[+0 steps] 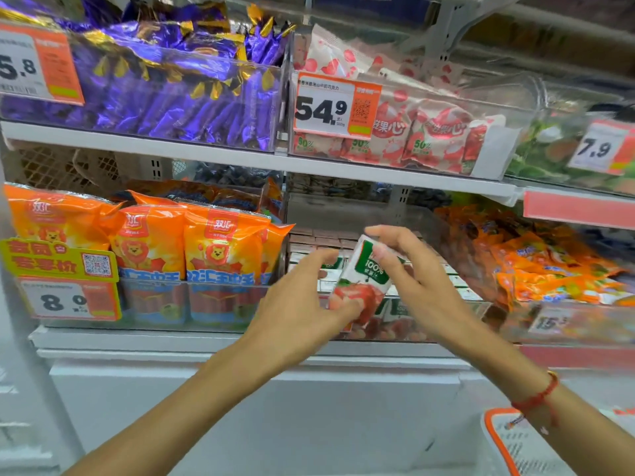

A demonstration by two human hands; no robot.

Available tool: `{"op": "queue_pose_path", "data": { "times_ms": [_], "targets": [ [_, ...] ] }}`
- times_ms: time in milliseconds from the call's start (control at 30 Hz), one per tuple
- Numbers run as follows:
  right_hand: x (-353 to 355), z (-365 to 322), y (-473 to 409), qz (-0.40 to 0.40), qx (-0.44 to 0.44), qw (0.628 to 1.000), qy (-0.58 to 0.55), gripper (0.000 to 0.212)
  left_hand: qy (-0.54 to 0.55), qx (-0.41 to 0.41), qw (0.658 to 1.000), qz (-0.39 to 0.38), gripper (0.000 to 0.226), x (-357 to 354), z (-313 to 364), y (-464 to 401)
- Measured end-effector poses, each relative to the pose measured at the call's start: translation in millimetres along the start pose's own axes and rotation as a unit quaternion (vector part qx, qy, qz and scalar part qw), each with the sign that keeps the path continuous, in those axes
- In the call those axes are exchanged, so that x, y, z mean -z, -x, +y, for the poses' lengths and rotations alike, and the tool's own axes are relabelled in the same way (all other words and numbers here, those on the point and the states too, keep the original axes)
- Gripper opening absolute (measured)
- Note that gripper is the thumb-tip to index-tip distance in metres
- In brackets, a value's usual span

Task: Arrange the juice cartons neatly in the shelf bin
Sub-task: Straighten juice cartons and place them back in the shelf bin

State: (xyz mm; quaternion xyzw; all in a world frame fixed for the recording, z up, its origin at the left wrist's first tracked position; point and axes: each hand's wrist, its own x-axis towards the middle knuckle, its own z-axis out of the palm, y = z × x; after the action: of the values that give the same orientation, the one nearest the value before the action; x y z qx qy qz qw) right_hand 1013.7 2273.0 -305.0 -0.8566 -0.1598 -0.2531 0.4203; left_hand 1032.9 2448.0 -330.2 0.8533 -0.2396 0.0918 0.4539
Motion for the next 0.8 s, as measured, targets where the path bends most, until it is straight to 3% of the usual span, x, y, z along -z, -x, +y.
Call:
{"op": "queue_pose_path", "data": {
  "times_ms": [67,133,300,433,633,800],
  "targets": [
    [-3,-5,19,-0.006,-0.042,0.997,-0.064,0.02,0.106,0.047,0.989,-0.093,0.057,-8,9,6],
    [-7,-8,33,0.0,-0.084,0.987,-0.133,0.023,0.166,0.069,0.976,-0.121,0.046,-14,12,13],
    [-11,3,55,0.0,-0.131,0.981,-0.142,0.031,0.196,0.079,0.962,-0.176,0.034,-21,-3,26],
    [-10,18,65,-0.057,-0.179,0.974,-0.129,0.041,0.222,0.086,0.944,-0.227,0.027,-26,-19,33],
    [-1,29,69,-0.113,-0.236,0.956,-0.133,0.048,0.241,0.109,0.94,-0.216,0.02,-37,-23,32],
    [1,36,67,-0.092,-0.251,0.949,-0.168,0.029,0.262,0.144,0.939,-0.169,0.023,-41,-18,27]
  ]
}}
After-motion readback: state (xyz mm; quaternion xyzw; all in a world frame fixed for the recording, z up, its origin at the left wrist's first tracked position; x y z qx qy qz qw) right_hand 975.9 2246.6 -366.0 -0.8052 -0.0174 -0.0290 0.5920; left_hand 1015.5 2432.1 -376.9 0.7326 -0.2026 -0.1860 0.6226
